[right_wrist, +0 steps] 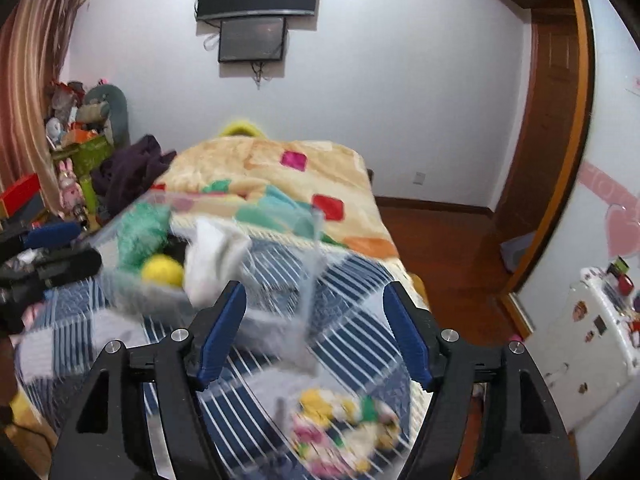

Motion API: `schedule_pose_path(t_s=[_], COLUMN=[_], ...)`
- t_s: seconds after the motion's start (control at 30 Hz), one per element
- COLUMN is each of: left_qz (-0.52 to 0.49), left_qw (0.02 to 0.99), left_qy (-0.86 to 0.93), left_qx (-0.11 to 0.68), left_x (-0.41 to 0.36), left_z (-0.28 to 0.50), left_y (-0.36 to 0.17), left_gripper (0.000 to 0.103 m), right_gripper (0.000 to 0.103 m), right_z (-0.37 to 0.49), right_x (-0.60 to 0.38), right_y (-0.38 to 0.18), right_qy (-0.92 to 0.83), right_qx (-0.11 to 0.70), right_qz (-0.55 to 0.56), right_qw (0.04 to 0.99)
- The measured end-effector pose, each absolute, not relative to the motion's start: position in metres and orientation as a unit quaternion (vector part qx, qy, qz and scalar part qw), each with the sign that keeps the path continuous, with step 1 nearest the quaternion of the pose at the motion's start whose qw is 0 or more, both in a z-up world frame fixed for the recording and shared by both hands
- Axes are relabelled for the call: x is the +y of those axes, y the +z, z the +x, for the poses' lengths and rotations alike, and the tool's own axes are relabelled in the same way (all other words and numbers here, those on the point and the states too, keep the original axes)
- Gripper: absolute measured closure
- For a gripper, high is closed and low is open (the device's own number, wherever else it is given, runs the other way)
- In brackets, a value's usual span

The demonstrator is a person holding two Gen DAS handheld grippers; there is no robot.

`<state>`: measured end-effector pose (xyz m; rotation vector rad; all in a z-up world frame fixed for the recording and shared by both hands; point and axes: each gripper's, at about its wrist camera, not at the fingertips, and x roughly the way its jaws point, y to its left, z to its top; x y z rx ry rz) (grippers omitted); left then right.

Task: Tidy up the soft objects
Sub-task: 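Grasp the floral scrunchie with the right tool, then lower the scrunchie into the box and open the right tool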

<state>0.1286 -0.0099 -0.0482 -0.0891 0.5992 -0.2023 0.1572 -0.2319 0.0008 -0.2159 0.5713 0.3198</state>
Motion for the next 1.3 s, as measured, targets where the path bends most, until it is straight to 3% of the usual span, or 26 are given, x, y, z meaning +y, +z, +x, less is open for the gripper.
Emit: schedule_pose_path(t_s=[0.53,0.63,0.7,0.77,1.3], left_qz=[-0.045,-0.048,-0.051,-0.052,-0.051], left_qw=[0.926,0.925,0.924,0.927,0.958], left_qy=[-0.111,-0.106,-0.1,-0.094,-0.027], left_qx=[0.358,0.362,0.364,0.36,0.281], left_x=[-0.036,-0.033,-0.029,-0.025,0.011], left_z=[0.121,0.118,0.117,0.115,0.1], left_y=[-0.104,-0.111,-0.113,-0.113,-0.072], left_gripper=[0.027,0.027,0.027,0.027,0.027], right_gripper=[0.035,0.058,0.083,0.09,0.093], right_z=[0.165,0.163,0.162,0.159,0.143], right_x=[-0.291,-0.29,-0.284,-0.278,-0.233], right_y=[-0.088,-0.089,-0.087,-0.086,0.013], right_qy=[0.147,0.169,0.18,0.179,0.228], right_qx=[0.417,0.414,0.412,0.407,0.255], right_qz=[-0.037,-0.031,-0.037,-0.046,-0.03], right_qw=[0.896,0.894,0.892,0.895,0.939])
